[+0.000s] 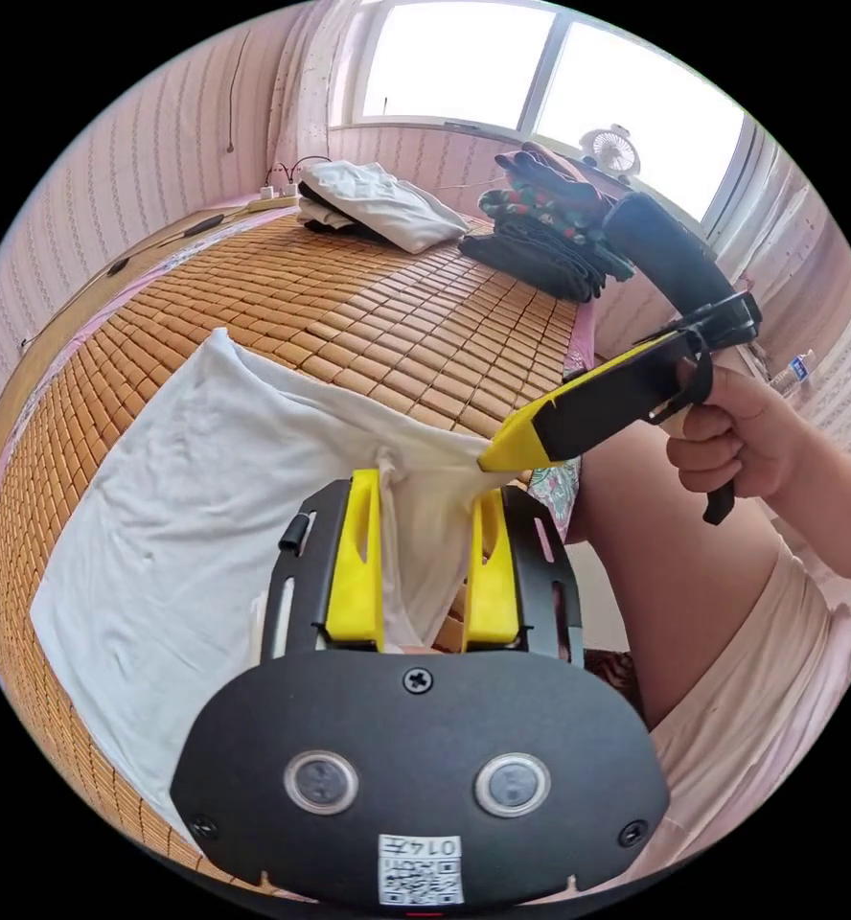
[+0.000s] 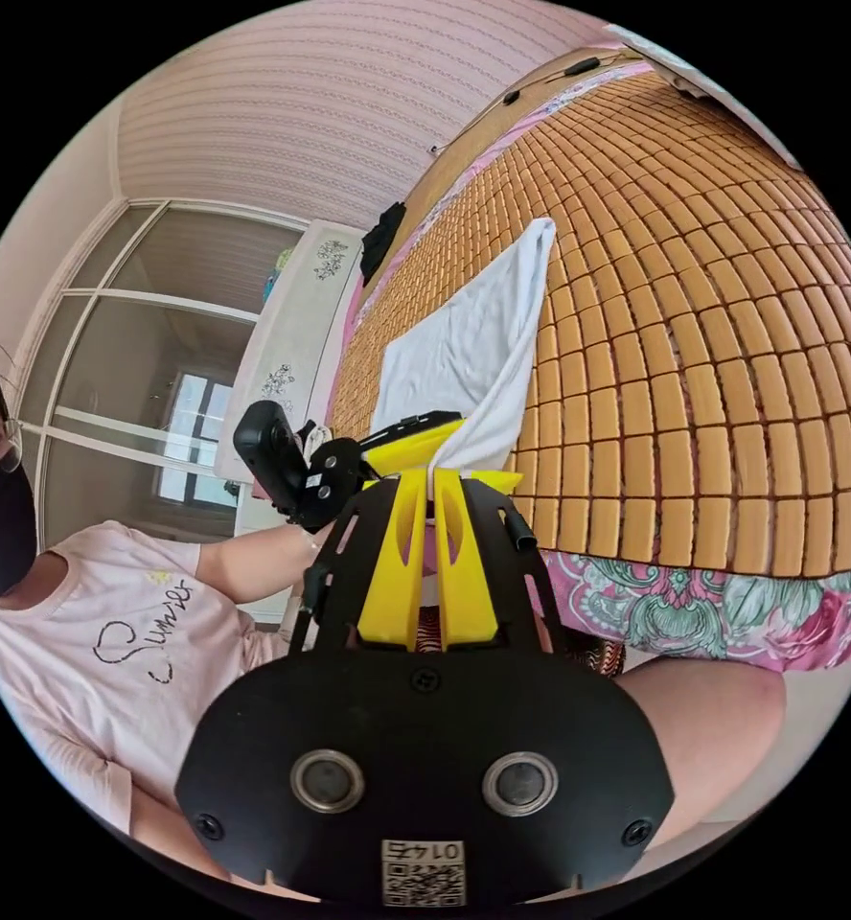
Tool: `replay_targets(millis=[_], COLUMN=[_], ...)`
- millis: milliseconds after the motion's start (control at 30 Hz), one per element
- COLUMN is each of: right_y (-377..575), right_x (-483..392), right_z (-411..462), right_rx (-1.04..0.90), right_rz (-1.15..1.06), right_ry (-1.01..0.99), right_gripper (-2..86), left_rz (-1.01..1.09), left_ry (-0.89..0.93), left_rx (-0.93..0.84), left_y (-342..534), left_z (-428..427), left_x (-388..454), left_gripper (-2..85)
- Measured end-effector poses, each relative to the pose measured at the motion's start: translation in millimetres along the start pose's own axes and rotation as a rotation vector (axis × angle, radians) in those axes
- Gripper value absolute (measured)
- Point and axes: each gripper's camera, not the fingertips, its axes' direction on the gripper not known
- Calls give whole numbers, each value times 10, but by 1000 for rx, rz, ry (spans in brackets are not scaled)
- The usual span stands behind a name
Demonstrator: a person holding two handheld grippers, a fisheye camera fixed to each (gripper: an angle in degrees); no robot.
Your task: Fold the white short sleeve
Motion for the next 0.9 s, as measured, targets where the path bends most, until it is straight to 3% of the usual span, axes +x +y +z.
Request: replay_targets(millis=[67, 200, 367, 500, 733, 900], right_y=[190, 456, 602, 516, 655, 679], right_x=[-37, 190, 653, 801, 1095, 991], right_z=[-174, -443, -474, -428, -607, -853], right_rx=[54, 140, 126, 108, 266, 325], right_rz=[-19, 72, 238, 247, 373, 318], right_ry=[45, 157, 174, 144, 80, 0], right_gripper=[28, 115, 141, 132, 67, 20], left_rz=[6, 13, 59, 58, 89, 81], left_ry=[-18, -26, -25, -4, -18, -20], left_rx=[-18, -64, -30, -29, -4, 32], left_y=[83, 277, 617, 789, 1046, 1183], left_z=[-120, -314, -713, -938, -1357, -1605], left_x=[118, 347, 728, 894, 1042, 1049], left_gripper=[29, 9, 5, 7, 7, 5])
